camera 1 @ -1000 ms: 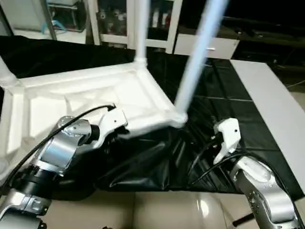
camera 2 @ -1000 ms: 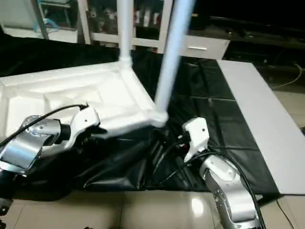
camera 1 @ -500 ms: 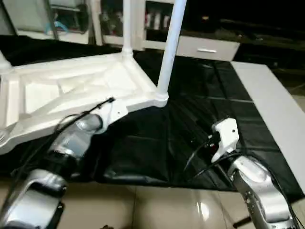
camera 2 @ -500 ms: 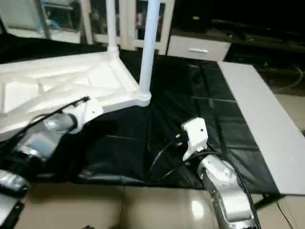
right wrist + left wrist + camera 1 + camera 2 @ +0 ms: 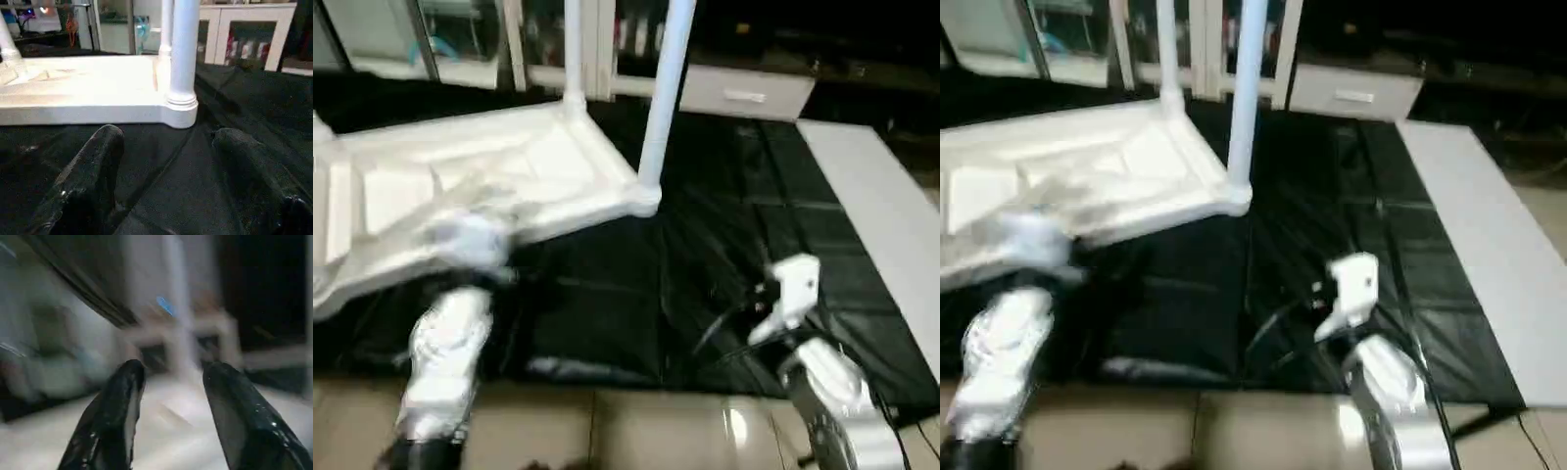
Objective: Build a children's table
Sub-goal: Rotate leg to tighten, then rotate table base
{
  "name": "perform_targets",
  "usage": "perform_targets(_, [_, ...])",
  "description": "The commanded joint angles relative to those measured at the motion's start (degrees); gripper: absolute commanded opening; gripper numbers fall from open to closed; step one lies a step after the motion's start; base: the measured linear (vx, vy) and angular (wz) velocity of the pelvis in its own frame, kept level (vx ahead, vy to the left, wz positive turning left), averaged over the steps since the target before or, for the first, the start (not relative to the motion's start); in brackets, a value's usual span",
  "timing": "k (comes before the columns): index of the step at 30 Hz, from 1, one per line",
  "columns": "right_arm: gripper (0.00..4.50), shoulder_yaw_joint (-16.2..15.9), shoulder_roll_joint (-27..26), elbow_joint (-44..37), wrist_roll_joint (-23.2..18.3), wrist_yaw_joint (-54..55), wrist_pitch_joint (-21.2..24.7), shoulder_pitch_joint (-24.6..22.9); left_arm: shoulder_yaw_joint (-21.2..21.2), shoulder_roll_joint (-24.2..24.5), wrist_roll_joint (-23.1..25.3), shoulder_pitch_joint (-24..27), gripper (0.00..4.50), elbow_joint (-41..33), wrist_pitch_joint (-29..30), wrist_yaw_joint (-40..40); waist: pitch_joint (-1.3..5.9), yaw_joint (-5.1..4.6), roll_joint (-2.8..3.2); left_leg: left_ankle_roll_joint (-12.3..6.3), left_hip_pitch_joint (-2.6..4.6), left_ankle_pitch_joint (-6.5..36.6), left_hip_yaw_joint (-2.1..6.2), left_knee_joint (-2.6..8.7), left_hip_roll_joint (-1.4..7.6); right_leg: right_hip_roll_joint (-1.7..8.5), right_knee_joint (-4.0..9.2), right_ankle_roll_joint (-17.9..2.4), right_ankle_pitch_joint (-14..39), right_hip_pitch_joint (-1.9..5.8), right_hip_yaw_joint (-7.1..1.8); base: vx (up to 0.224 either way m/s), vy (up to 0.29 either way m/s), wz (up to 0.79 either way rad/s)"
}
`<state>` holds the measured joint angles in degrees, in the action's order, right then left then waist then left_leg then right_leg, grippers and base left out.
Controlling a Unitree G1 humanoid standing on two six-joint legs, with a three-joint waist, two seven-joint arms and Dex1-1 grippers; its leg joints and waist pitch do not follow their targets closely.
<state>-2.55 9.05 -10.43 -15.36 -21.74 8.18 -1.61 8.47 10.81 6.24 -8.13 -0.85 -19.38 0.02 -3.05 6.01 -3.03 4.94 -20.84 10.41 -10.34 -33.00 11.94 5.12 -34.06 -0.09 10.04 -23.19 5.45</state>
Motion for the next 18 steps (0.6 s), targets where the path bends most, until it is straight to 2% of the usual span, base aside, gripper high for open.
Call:
perform_targets(1, [3.23,0.15,-0.35,0.55,-0.2,-0.22,-0.92,1.22,2.0,-1.13,4.13,0.69,2.69,-5.6,-0.75,5.23,2.67,-0.08,0.28,-1.04,0.79,21.16,0.73,4.48,1.95,2.95,5.41,-3.83,23.34,1.9,-2.96,0.0,0.0,0.0])
perform_targets(2, [3.23,0.05,-0.49,0.83,-0.15,-0.44,-1.11,1.56,3.67,-2.16,5.11,0.87,2.78,-7.67,0.16,6.79,2.59,-0.18,-0.19,-0.7,0.8,21.57,0.79,4.52,2.0,2.93,5.45,-3.12,24.39,1.81,-2.97,0.0,0.0,0.0])
perform_targets(3, [3.23,0.15,-0.62,1.2,-0.27,-0.67,-1.22,2.02,5.08,-2.96,6.07,0.76,2.94,-9.65,1.34,8.06,2.56,-0.07,0.23,-0.22,0.79,21.8,0.92,4.59,1.95,3.02,5.5,-2.45,25.61,1.81,-2.96,0.0,0.0,0.0])
perform_targets(4, [3.23,0.23,-0.83,1.34,-0.29,-0.7,-1.25,2.33,6.52,-3.71,6.82,0.73,3.03,-11.64,1.93,8.75,2.52,-0.15,-0.57,-0.21,0.68,21.7,0.89,4.49,1.91,3.02,5.61,-1.99,26.04,1.75,-2.91,0.0,0.0,0.0])
perform_targets(6, [3.23,0.35,-0.98,1.75,-0.45,-1.0,-1.47,2.94,8.29,-3.97,7.93,-0.15,3.08,-13.92,2.8,9.9,2.51,0.02,-0.24,0.26,0.71,22.23,1.2,4.57,1.71,3.03,5.83,-0.5,27.18,1.52,-2.86,0.0,0.0,0.0])
perform_targets(7, [3.23,0.4,-1.01,1.9,-0.51,-1.09,-1.54,3.14,8.76,-3.96,8.24,-0.5,3.13,-14.5,3.05,10.27,2.5,-0.09,-0.27,0.46,0.72,22.75,1.26,4.65,1.74,2.88,5.81,-0.21,26.83,1.5,-2.82,0.0,0.0,0.0])
perform_targets(8, [3.23,0.39,-0.99,2.71,-0.64,-1.47,-2.06,3.86,9.98,-3.09,8.65,-1.92,3.13,-15.33,3.99,11.54,2.53,-0.05,-0.95,0.62,0.62,23.62,1.37,4.61,1.62,2.87,5.62,0.3,27.2,1.53,-2.68,0.0,0.0,0.0])
perform_targets(9, [3.23,0.3,-1.0,3.46,-0.74,-1.78,-2.55,4.41,10.78,-2.22,8.64,-2.87,3.28,-15.69,4.43,12.85,2.7,-0.01,-1.25,0.68,0.77,24.02,1.43,4.5,1.53,2.85,5.63,0.4,27.31,1.46,-2.62,0.0,0.0,0.0])
perform_targets(10, [3.23,0.22,-1.02,4.0,-0.79,-1.98,-2.91,4.78,11.27,-1.57,8.56,-3.45,3.41,-15.87,4.68,13.82,2.93,0.04,-0.95,0.8,0.81,23.72,1.62,4.49,1.53,2.88,5.41,0.13,25.67,1.49,-2.66,0.0,0.0,0.0])
perform_targets(11, [3.23,0.04,-1.13,4.92,-0.76,-2.29,-3.31,5.42,12.43,-0.59,8.83,-4.47,3.47,-15.8,5.09,15.14,2.74,-0.02,-1.29,0.82,0.5,23.44,1.68,4.61,1.59,2.85,5.25,-0.19,24.15,1.55,-2.64,0.0,0.0,0.0])
perform_targets(13, [3.23,-0.3,-1.59,6.49,-0.59,-2.92,-3.69,6.57,14.9,0.08,10.15,-6.03,3.64,-16.45,6.67,17.26,2.88,-0.06,-1.51,0.98,0.56,23.13,1.74,4.62,1.64,2.81,4.89,-0.82,22.23,1.59,-2.68,0.0,0.0,0.0])
perform_targets(14, [3.23,-0.54,-1.88,7.25,-0.59,-3.39,-3.76,7.17,16.43,0.48,11.02,-6.85,3.64,-16.83,7.84,18.03,2.98,-0.14,-1.57,1.29,0.53,22.73,1.78,4.57,1.8,2.83,4.63,-1.49,20.54,1.58,-2.71,0.0,0.0,0.0])
perform_targets(18, [3.23,-0.91,-2.24,8.17,-0.56,-3.79,-3.97,7.63,17.77,1.65,10.61,-7.73,3.93,-15.57,9.54,17.69,3.28,0.25,-1.56,1.3,0.5,20.54,1.59,4.37,1.62,2.74,3.98,-3.33,15.14,1.67,-2.97,0.0,0.0,0.0])
